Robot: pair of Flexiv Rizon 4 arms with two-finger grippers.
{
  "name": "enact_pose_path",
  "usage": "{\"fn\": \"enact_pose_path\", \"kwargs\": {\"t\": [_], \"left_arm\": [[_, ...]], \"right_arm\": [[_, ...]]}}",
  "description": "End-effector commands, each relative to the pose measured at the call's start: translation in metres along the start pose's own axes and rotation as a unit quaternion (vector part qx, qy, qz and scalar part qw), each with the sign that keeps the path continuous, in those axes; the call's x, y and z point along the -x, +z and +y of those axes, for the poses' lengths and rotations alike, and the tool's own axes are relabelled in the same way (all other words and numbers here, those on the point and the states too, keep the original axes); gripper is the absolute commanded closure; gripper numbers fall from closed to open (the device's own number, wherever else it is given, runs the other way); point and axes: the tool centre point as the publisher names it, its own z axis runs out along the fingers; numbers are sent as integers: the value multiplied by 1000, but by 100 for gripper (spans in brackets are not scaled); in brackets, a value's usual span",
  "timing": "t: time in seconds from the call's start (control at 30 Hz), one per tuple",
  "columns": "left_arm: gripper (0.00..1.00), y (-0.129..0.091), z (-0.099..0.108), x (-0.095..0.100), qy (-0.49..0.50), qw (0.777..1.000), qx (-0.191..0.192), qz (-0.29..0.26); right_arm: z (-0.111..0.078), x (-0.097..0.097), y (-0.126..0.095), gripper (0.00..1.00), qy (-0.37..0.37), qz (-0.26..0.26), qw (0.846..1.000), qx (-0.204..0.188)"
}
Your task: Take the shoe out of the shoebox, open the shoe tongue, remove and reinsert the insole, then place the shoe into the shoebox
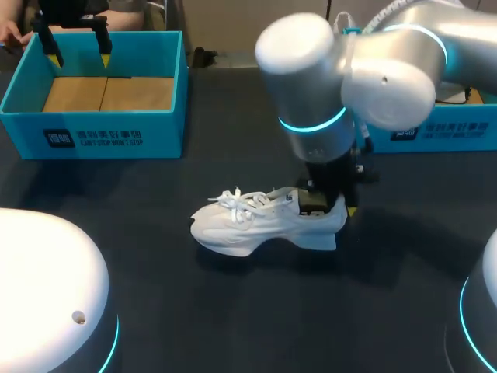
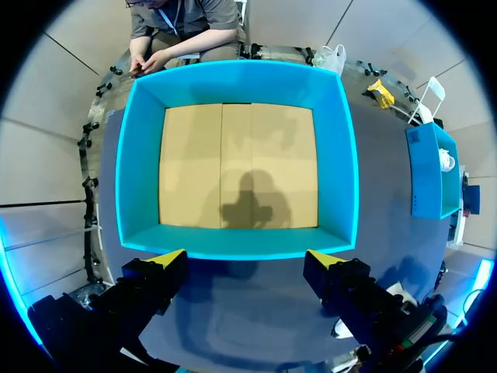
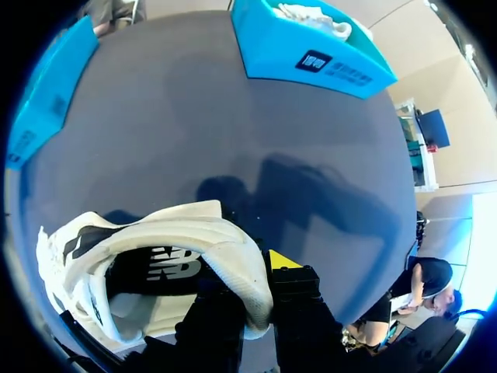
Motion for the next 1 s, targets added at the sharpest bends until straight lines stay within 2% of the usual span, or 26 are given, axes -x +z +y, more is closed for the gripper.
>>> {"fn": "enact_pose_path", "kwargs": {"t": [0.03, 0.5, 0.7, 0.73, 0.83, 0.93, 0.97, 1.0], "left_arm": [[0, -1, 0, 0, 0, 1000, 0, -1], [0, -1, 0, 0, 0, 1000, 0, -1], [0, -1, 0, 0, 0, 1000, 0, -1], [0, -1, 0, 0, 0, 1000, 0, -1], [0, -1, 0, 0, 0, 1000, 0, -1], [0, -1, 0, 0, 0, 1000, 0, -1], [0, -1, 0, 0, 0, 1000, 0, -1], [0, -1, 0, 0, 0, 1000, 0, -1]], "right_arm": [[3, -2, 19, 100, 1, 9, 1000, 1], [7, -2, 55, 100, 22, 7, 1000, 9], [7, -1, 57, 99, 19, 9, 1000, 7], [7, -1, 56, 76, 18, 10, 1000, 7], [8, 1, 53, 72, 14, 13, 1000, 7], [9, 2, 49, 53, 6, 17, 1000, 7], [9, 2, 47, 41, 6, 20, 1000, 8], [9, 2, 45, 36, 5, 22, 1000, 7]]}}
